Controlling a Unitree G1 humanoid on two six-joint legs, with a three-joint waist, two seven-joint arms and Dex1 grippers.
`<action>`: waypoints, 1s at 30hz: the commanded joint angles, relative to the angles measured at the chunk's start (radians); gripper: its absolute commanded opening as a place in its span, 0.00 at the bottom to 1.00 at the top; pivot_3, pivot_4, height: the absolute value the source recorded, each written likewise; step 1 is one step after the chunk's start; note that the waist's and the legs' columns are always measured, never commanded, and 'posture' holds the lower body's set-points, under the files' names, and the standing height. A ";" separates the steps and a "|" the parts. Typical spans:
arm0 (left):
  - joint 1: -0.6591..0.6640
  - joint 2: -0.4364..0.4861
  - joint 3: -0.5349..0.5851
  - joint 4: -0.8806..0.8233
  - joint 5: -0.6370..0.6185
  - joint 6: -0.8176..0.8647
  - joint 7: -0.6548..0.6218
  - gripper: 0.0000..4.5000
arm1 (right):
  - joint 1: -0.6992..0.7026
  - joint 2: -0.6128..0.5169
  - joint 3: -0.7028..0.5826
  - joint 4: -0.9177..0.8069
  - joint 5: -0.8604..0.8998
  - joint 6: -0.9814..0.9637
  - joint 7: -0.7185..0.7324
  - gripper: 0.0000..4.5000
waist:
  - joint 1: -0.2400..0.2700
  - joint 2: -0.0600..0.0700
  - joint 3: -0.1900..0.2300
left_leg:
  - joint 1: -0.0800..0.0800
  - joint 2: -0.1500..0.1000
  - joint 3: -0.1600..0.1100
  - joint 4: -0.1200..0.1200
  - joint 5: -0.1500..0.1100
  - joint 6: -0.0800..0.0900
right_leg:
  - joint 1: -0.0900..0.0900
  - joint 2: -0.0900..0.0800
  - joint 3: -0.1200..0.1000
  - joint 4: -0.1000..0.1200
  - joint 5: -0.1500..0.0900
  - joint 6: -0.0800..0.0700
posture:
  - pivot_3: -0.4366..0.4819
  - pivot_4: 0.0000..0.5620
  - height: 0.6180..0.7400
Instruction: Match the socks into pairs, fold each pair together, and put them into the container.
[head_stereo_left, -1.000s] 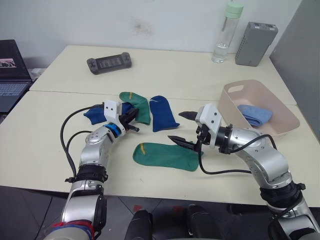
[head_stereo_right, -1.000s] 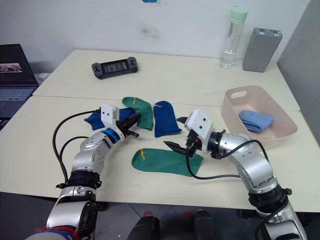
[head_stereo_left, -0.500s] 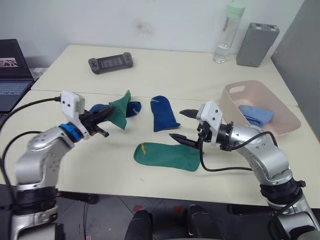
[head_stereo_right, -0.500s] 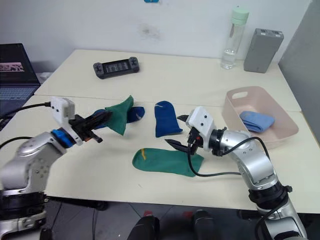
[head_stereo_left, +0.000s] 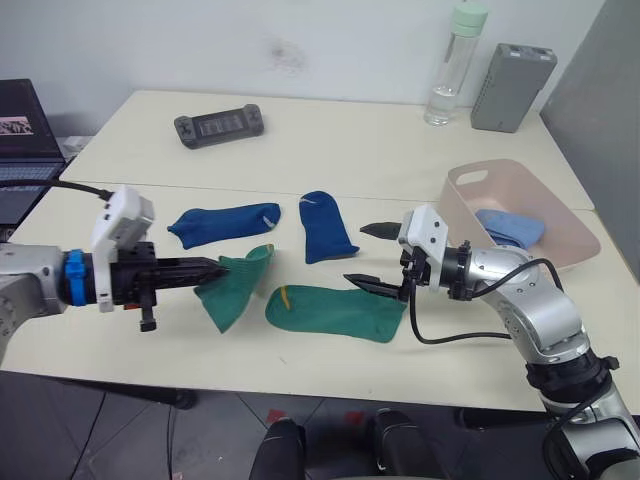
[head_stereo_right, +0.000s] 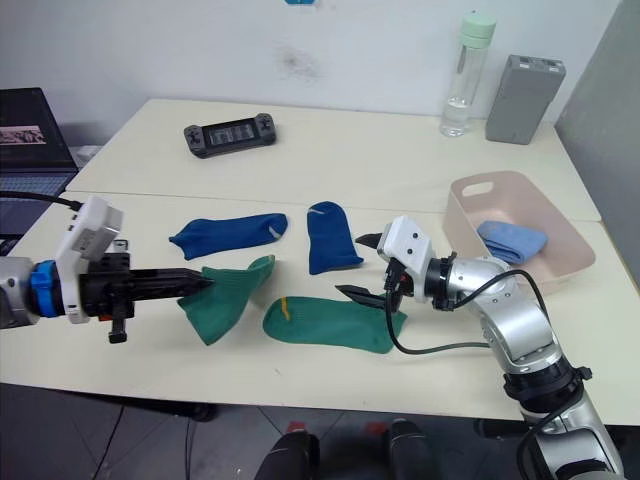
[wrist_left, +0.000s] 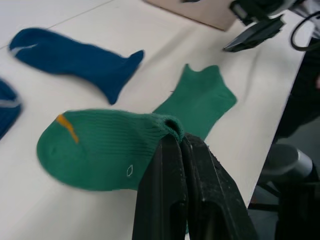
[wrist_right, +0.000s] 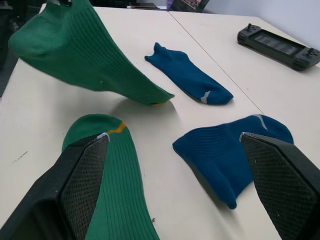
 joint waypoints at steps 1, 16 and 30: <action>-0.073 -0.078 -0.133 -0.018 0.059 -0.053 0.033 0.00 | -0.006 -0.025 -0.042 -0.004 0.003 -0.038 0.011 1.00 | 0.002 0.000 0.000 | 0.000 0.000 0.000 0.001 0.000 0.000 | 0.000 0.000 0.000 0.000 0.000 0.000 | 0.48 0.27 1.00; -0.215 -0.481 -0.428 0.113 0.263 -0.172 0.192 0.05 | 0.092 -0.154 -0.108 -0.070 0.021 -0.009 0.031 1.00 | -0.006 -0.001 0.000 | 0.000 0.000 0.000 0.001 0.000 0.000 | 0.000 0.001 0.002 0.001 0.001 0.001 | 0.48 0.27 1.00; -0.120 -0.438 -0.122 0.256 0.308 -0.298 0.329 1.00 | 0.139 -0.086 -0.042 -0.150 0.036 0.112 -0.037 1.00 | -0.006 -0.001 0.000 | 0.000 0.000 0.000 0.001 0.000 0.000 | 0.000 0.001 0.002 0.001 0.001 0.001 | 0.48 0.27 1.00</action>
